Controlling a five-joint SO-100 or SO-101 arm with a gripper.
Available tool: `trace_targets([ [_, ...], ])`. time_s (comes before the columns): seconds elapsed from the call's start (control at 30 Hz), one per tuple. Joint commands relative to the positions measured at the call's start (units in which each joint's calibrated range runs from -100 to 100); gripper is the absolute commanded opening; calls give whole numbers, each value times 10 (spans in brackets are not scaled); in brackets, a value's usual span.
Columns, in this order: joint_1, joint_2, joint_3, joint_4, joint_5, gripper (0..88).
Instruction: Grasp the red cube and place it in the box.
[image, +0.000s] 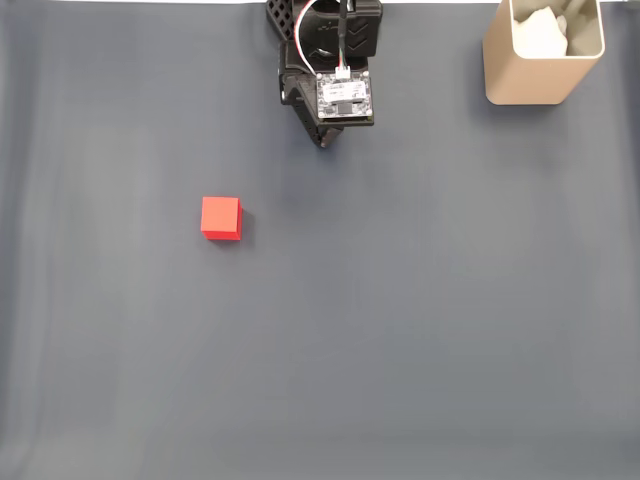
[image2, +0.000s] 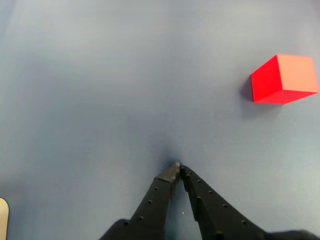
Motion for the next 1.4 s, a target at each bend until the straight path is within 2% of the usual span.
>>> trace_targets([
  [0.0, -3, 0, 5, 10, 1, 2],
  [0.77, -3, 0, 5, 7, 4, 2],
  [1.37, -7, 51, -48, -228, 0, 2],
])
